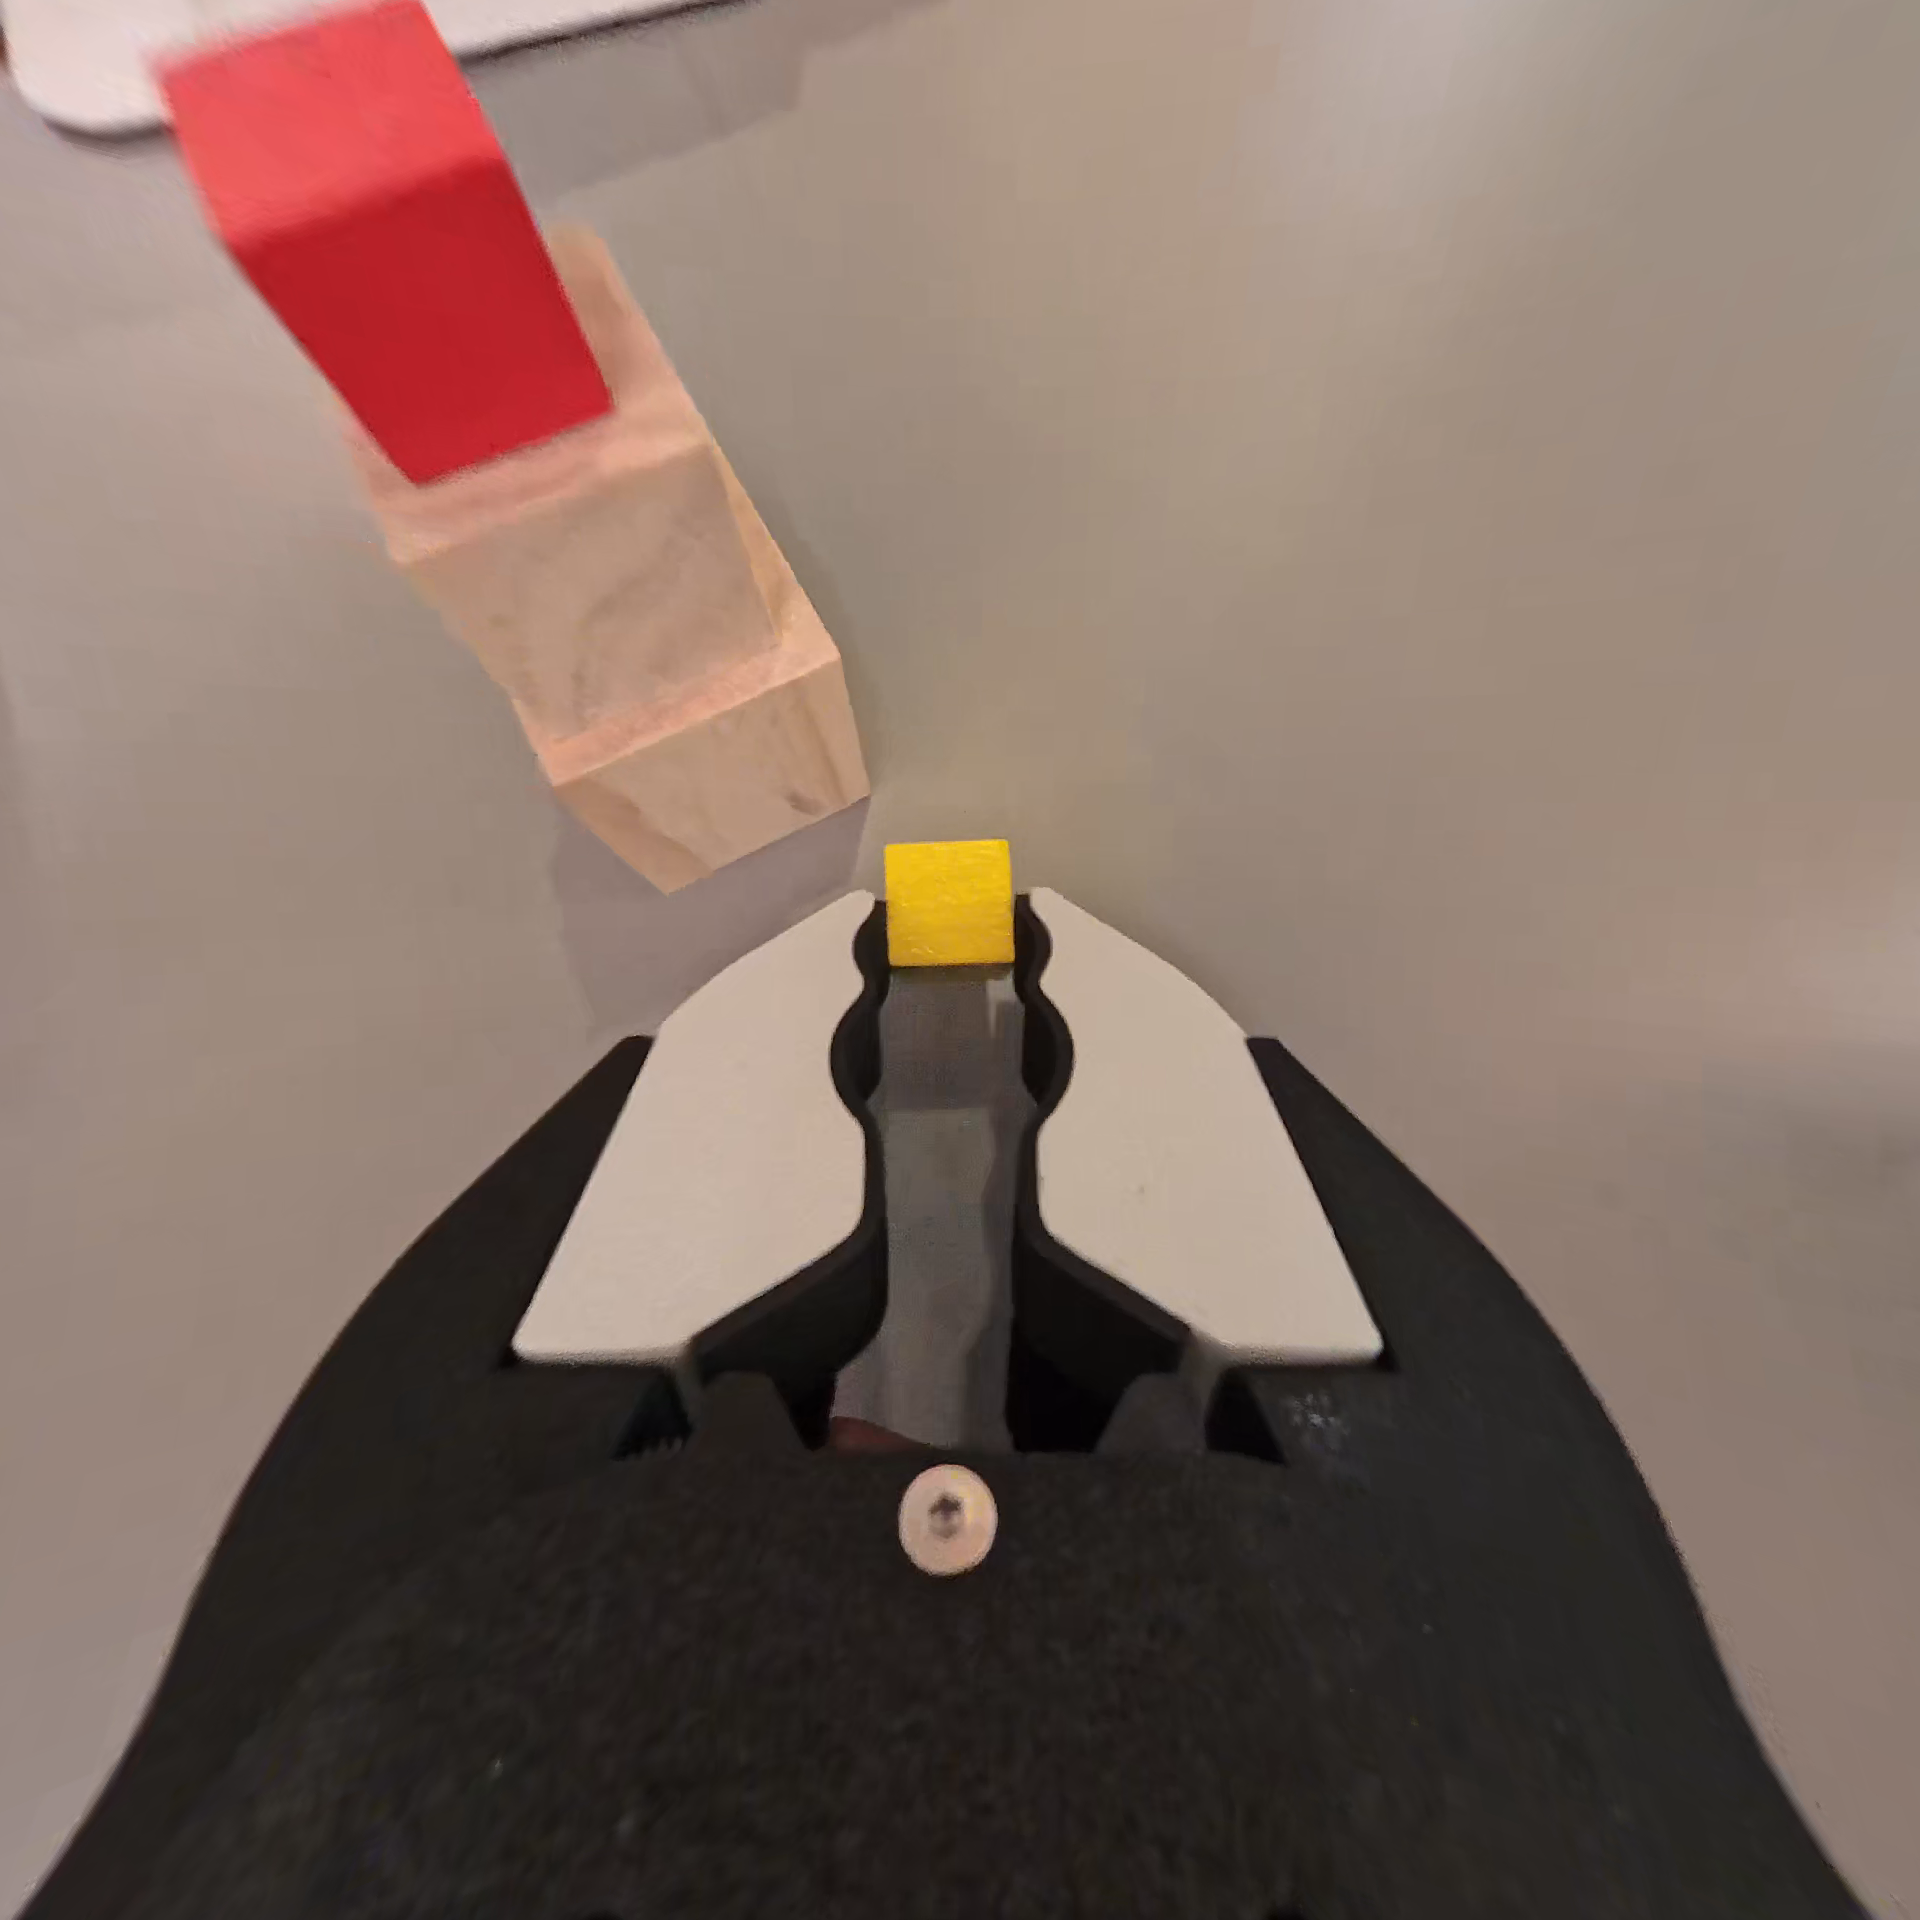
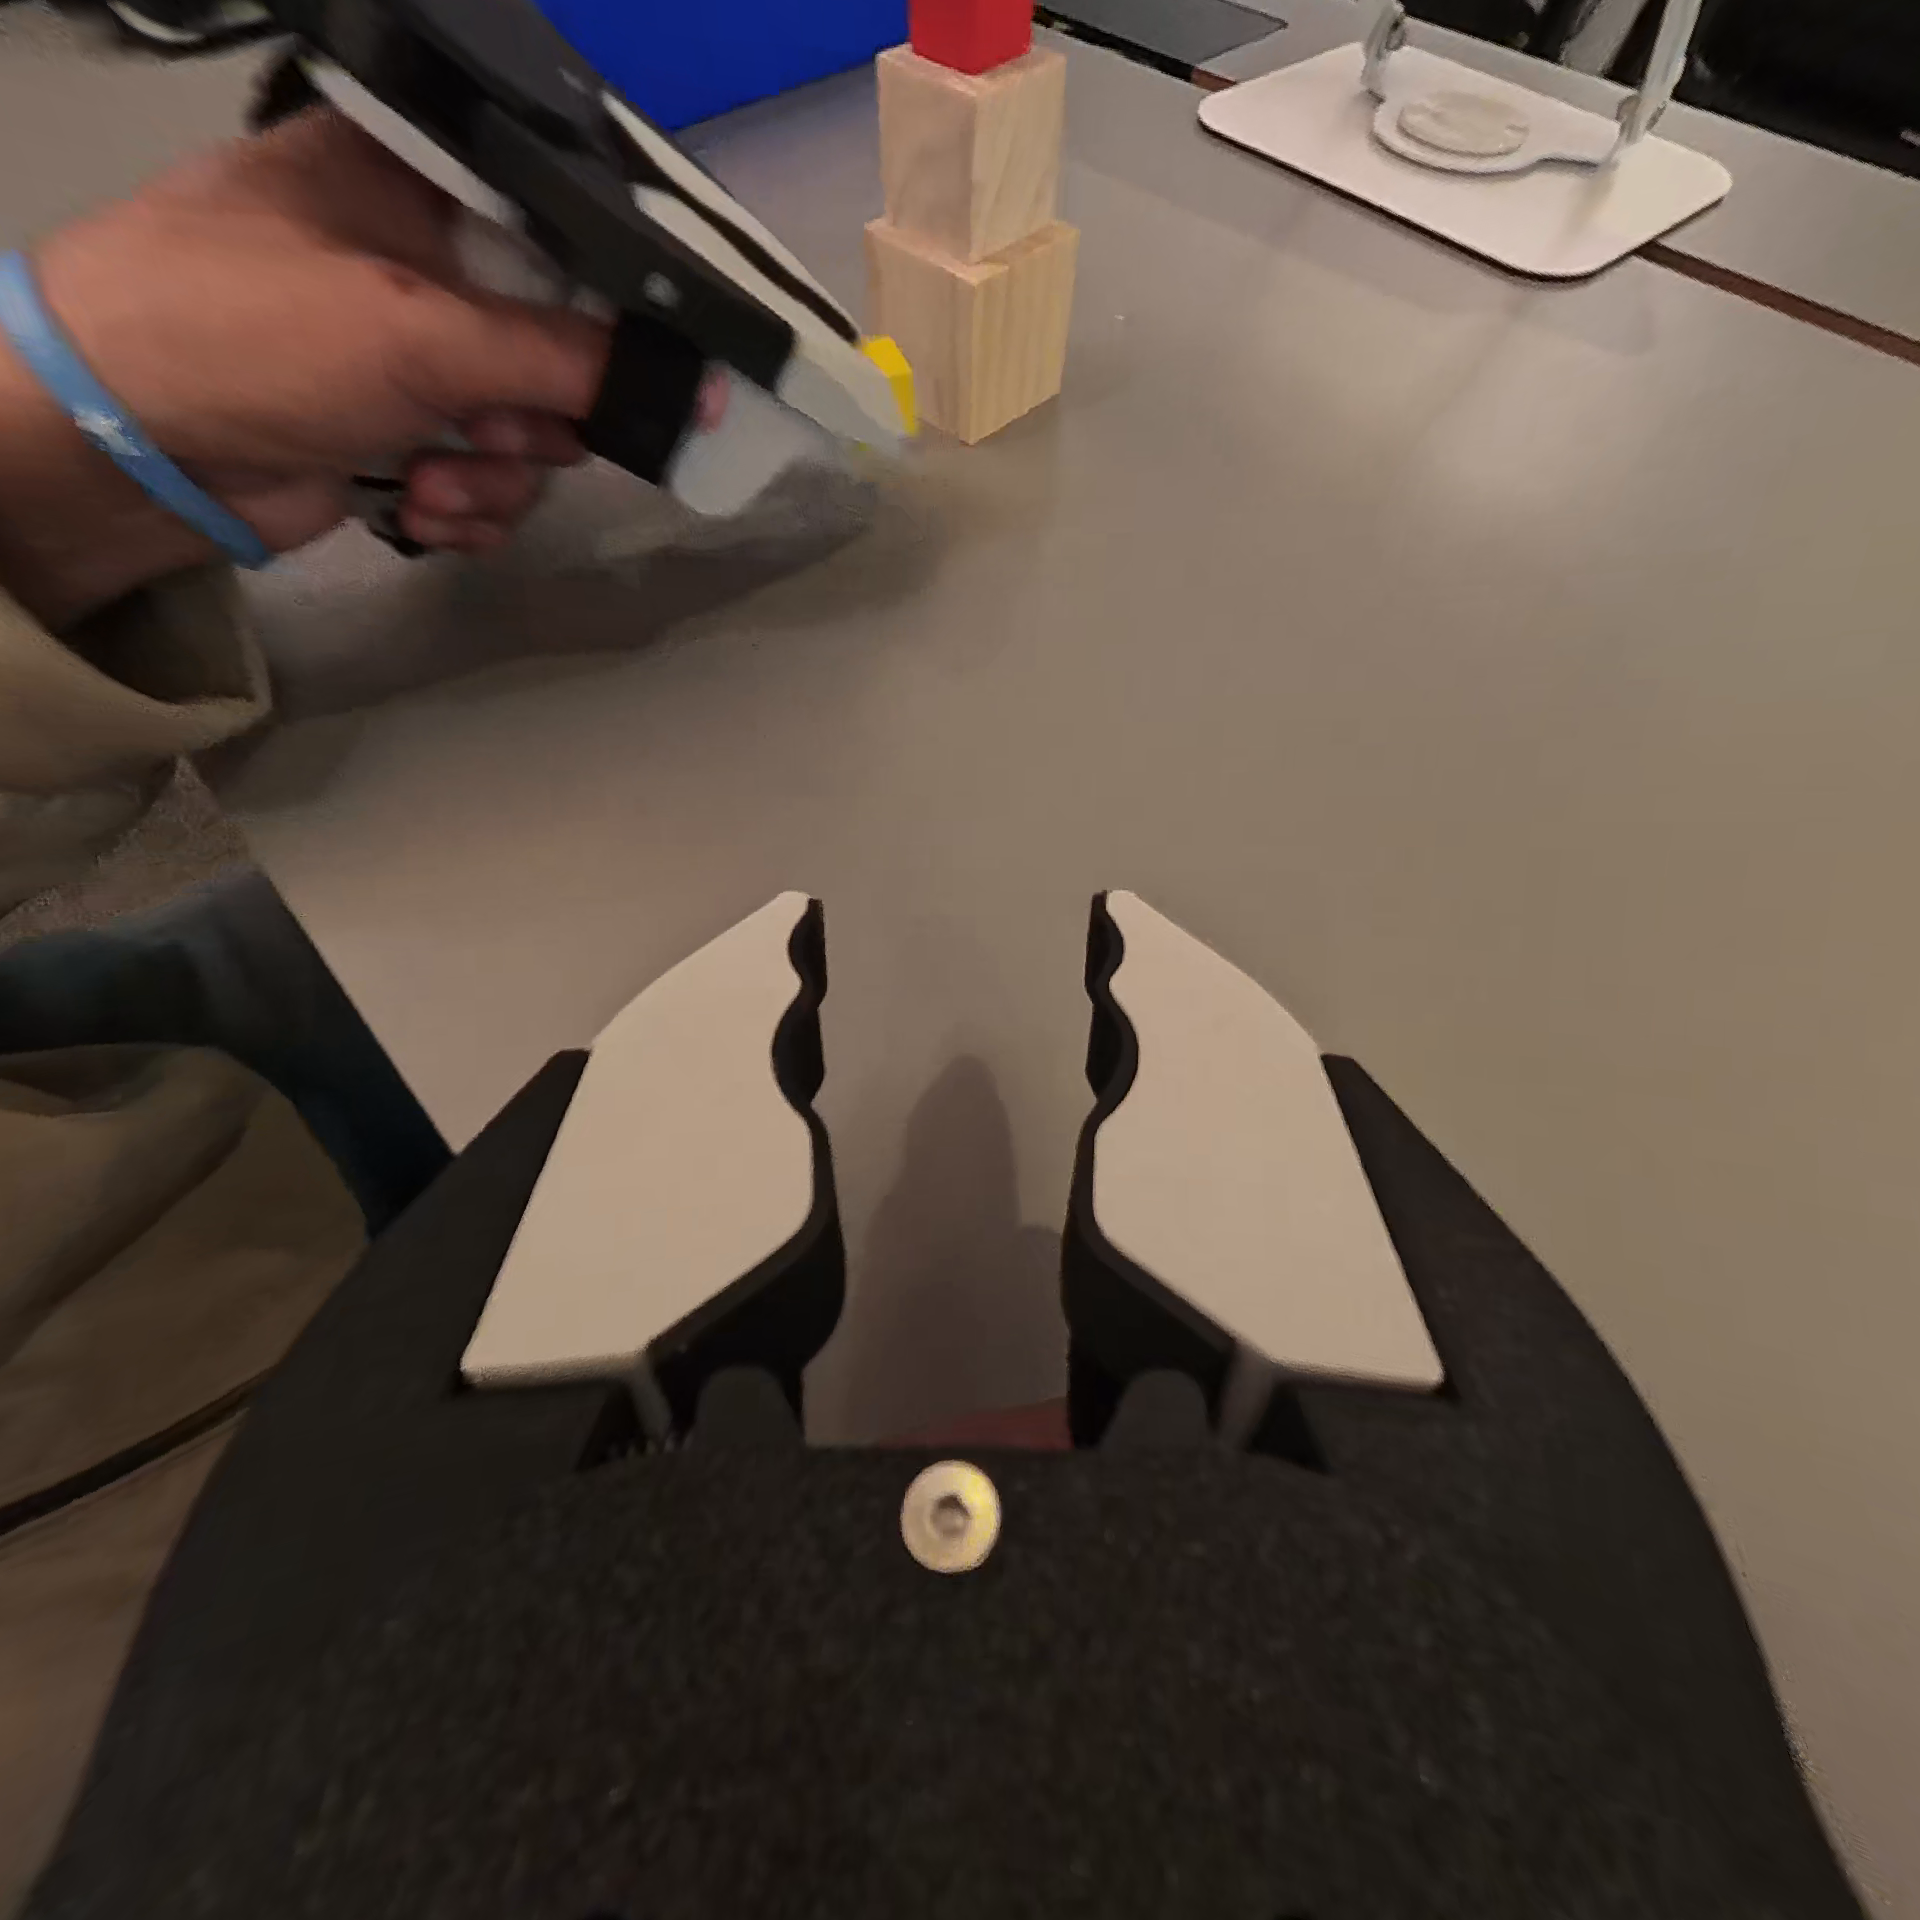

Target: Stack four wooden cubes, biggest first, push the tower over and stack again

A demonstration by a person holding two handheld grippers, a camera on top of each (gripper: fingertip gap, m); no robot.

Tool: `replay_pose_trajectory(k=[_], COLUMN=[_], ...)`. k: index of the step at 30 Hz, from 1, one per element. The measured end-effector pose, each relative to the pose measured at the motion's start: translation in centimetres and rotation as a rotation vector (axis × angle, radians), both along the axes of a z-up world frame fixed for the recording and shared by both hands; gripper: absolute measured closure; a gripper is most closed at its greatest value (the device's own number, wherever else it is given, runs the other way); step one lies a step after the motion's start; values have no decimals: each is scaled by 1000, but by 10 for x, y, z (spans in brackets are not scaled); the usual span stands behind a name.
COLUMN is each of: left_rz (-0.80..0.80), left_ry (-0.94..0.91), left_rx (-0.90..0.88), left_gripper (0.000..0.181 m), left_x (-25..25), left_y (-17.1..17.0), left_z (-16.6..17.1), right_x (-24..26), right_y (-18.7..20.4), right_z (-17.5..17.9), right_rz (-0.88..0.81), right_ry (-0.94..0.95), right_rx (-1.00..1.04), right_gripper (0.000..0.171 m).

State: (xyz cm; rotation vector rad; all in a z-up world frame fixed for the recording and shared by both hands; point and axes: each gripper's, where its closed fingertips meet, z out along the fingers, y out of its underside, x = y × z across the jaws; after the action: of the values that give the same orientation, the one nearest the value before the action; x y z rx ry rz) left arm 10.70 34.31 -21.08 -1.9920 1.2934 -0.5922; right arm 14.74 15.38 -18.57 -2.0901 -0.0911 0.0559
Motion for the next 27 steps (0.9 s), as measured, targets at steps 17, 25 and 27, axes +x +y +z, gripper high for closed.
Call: replay_pose_trajectory(k=[17, 25, 27], left_rz=[-900, -1027, -1046], left_ry=[133, 176, 167], left_rx=[321, 120, 100], left_gripper=[159, 159, 159], left_x=[10, 22, 23], left_y=[56, 69, 68], left_z=[110, 100, 99], right_x=[-6, -5, -5], right_y=[1, -2, -3], right_z=[5, 4, 4], right_rz=[-75, -83, -84], right_ry=[-13, -47, -41], right_rx=[18, -5, -5], right_gripper=[121, 122, 122])
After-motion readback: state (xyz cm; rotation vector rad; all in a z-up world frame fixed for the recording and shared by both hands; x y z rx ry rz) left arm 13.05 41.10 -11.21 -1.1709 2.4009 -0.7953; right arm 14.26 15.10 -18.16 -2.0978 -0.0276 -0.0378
